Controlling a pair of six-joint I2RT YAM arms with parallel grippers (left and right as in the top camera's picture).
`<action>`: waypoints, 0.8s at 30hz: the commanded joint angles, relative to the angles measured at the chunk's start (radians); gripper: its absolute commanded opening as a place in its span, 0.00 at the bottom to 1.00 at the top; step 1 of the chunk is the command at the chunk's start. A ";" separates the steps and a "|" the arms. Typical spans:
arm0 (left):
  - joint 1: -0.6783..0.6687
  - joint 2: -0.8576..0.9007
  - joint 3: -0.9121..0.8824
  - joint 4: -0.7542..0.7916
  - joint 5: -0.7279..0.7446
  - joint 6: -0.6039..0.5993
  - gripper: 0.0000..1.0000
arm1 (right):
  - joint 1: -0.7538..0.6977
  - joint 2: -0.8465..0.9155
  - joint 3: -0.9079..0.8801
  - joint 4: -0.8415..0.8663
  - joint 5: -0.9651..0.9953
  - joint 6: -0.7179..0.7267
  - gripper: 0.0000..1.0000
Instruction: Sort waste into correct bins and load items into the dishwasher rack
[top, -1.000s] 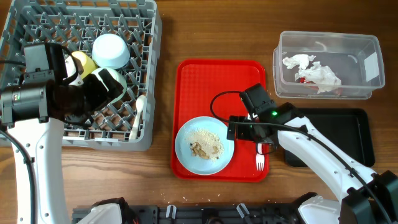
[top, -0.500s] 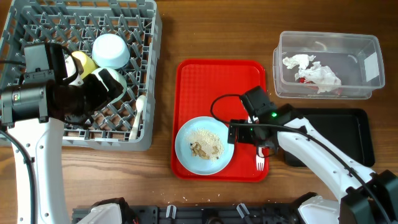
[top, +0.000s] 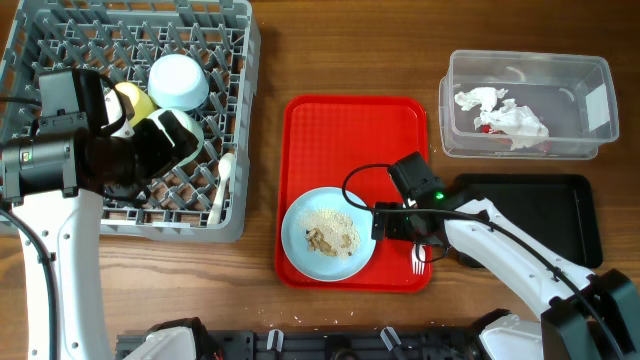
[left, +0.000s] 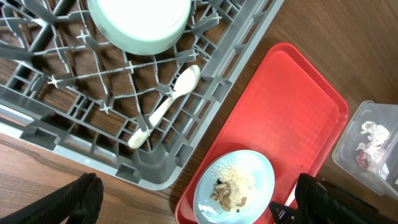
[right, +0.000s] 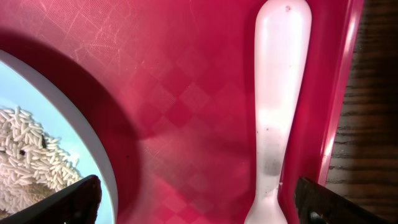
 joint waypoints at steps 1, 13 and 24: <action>0.005 -0.006 -0.002 0.003 -0.006 -0.009 1.00 | 0.002 0.001 0.000 0.003 0.025 -0.018 1.00; 0.005 -0.006 -0.002 0.003 -0.006 -0.009 1.00 | 0.002 0.088 0.003 0.026 0.066 -0.037 0.71; 0.005 -0.006 -0.003 0.002 -0.006 -0.009 1.00 | -0.026 0.140 0.003 0.035 0.048 0.017 0.48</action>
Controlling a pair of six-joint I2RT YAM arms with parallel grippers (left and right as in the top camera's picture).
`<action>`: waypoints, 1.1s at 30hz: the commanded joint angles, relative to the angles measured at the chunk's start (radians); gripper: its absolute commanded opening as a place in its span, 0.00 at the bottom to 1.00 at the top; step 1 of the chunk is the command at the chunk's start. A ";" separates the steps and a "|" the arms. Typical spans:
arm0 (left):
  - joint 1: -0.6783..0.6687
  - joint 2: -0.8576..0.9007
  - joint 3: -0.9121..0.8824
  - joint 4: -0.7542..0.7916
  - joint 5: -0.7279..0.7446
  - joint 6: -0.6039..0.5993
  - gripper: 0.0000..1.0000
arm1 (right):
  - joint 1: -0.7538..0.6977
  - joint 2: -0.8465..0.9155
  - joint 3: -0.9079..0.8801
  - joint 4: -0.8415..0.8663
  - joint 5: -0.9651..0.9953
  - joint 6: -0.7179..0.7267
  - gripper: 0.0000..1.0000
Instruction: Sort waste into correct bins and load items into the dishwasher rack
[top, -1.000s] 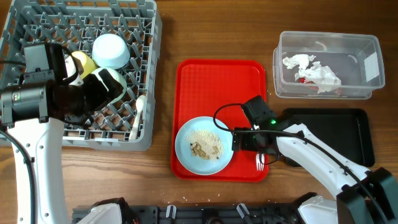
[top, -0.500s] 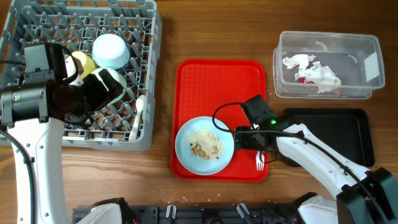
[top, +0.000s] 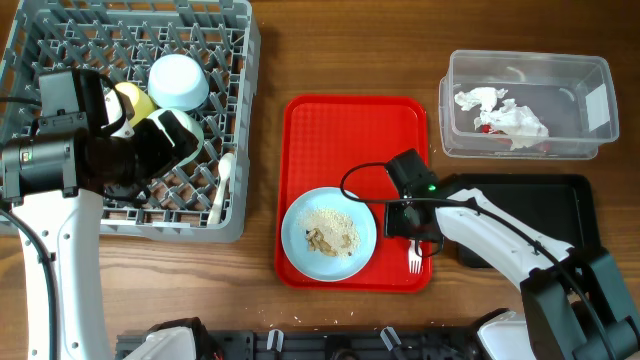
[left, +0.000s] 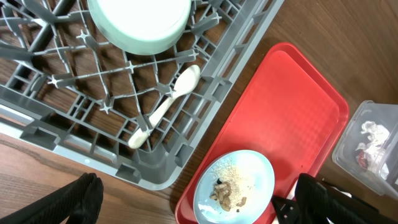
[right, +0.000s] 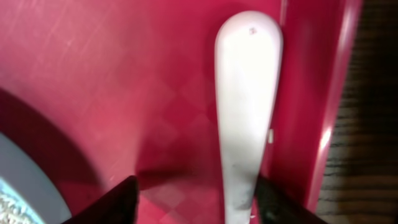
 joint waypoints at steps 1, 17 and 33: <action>0.005 -0.006 -0.002 0.002 -0.006 -0.009 1.00 | -0.003 0.032 -0.006 -0.003 -0.016 0.055 0.44; 0.005 -0.006 -0.002 0.002 -0.006 -0.009 1.00 | -0.005 0.027 0.230 -0.166 -0.105 -0.044 0.05; 0.005 -0.006 -0.002 0.002 -0.006 -0.009 1.00 | 0.008 0.088 0.108 -0.003 -0.055 0.117 0.37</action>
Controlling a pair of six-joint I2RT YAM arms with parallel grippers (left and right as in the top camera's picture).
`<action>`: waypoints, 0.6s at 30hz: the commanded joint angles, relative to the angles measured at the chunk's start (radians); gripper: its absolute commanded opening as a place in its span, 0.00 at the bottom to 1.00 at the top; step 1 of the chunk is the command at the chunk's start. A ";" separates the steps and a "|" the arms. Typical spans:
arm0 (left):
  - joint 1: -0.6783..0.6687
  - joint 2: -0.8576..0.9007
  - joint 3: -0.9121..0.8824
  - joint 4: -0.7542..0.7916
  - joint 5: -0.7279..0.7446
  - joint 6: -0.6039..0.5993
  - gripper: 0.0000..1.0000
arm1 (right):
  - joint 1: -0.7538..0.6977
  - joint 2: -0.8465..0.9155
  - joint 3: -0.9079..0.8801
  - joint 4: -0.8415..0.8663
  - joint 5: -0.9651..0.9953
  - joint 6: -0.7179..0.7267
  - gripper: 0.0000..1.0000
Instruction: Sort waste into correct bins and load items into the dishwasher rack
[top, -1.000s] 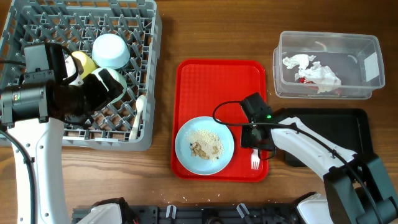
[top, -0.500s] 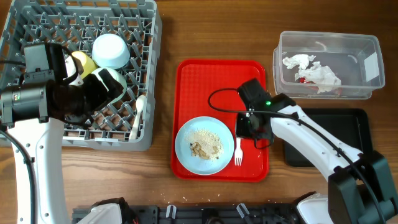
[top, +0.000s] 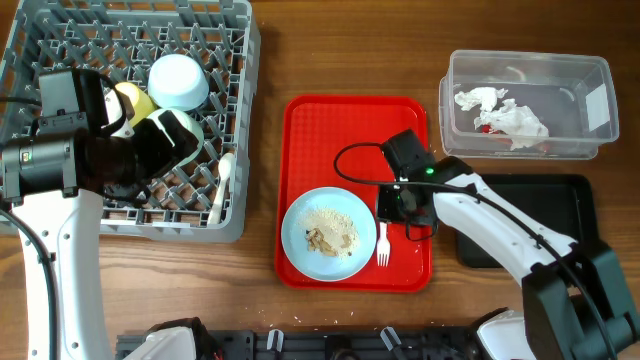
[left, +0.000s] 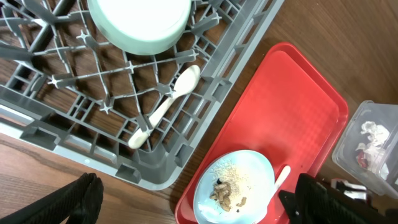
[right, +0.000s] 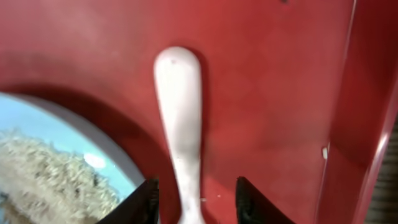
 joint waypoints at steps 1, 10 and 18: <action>0.005 -0.006 -0.002 0.003 -0.006 -0.009 1.00 | 0.017 0.070 -0.014 0.039 0.040 0.071 0.36; 0.005 -0.006 -0.002 0.003 -0.006 -0.009 1.00 | 0.065 0.207 -0.014 0.073 0.052 0.103 0.33; 0.005 -0.006 -0.002 0.003 -0.006 -0.009 1.00 | 0.012 0.208 0.043 0.011 0.069 0.061 0.04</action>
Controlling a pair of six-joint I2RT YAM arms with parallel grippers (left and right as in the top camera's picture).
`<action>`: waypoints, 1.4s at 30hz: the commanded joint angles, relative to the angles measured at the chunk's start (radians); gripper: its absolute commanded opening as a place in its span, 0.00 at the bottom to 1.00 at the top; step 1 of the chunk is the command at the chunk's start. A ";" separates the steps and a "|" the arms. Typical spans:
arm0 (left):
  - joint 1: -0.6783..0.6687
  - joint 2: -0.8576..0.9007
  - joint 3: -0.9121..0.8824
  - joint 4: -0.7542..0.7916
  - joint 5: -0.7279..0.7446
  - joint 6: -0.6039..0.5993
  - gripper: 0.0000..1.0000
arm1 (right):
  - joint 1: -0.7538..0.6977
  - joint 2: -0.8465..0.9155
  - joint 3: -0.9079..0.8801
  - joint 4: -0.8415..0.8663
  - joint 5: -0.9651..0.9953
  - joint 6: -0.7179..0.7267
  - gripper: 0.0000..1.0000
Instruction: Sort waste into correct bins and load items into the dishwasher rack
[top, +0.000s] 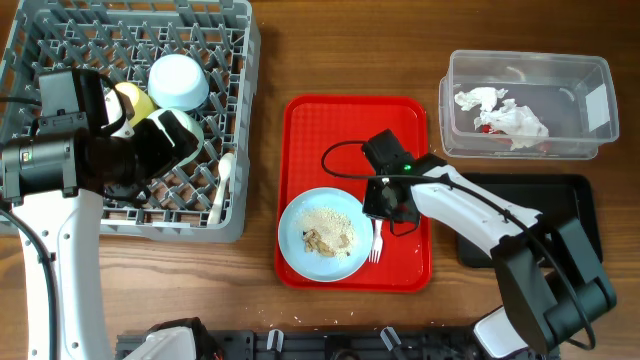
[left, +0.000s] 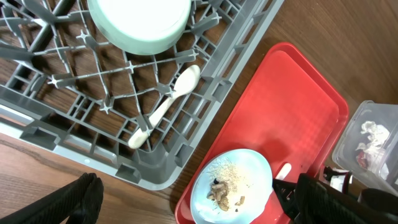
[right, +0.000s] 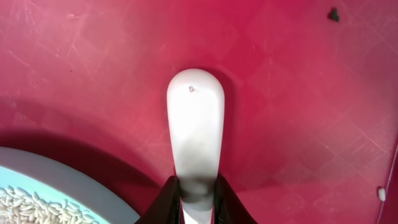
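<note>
A white plastic fork (top: 376, 243) lies on the red tray (top: 340, 125), right beside a light-blue plate (top: 325, 235) of rice and food scraps. My right gripper (right: 196, 186) is shut on the fork's handle (right: 196, 124), low over the tray; from overhead the right gripper (top: 386, 205) sits just right of the plate. The grey dishwasher rack (top: 235, 60) stands at the left. Over it hangs my left gripper (top: 160, 145), wide open and holding nothing; its dark fingers (left: 84, 193) frame the left wrist view.
In the rack are a white bowl (top: 178, 80), a yellow cup (top: 135, 100) and a white spoon (top: 222, 185). A clear bin (top: 590, 70) with crumpled paper is at the back right. A black bin (top: 560, 215) lies right of the tray.
My right gripper's fingers, then apart on either side of the fork handle, have shut on it. Gripper and fork sit slightly further left, tight against the plate. The left arm is unchanged.
The fork first lay along the tray's right edge, with my right gripper wide open over its handle. Then the fingers stood closer round the handle. Later the fork lay next to the plate, and now the gripper is shut on it. The left arm stayed over the rack throughout.
</note>
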 joint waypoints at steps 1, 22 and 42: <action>0.005 -0.006 -0.002 0.003 -0.006 -0.009 1.00 | -0.050 0.076 0.012 -0.063 0.026 -0.054 0.04; 0.005 -0.006 -0.002 0.003 -0.006 -0.009 1.00 | -0.109 0.077 0.216 -0.393 -0.076 -0.179 0.34; 0.005 -0.006 -0.002 0.003 -0.006 -0.009 1.00 | -0.029 0.077 -0.050 -0.187 -0.168 -0.047 0.17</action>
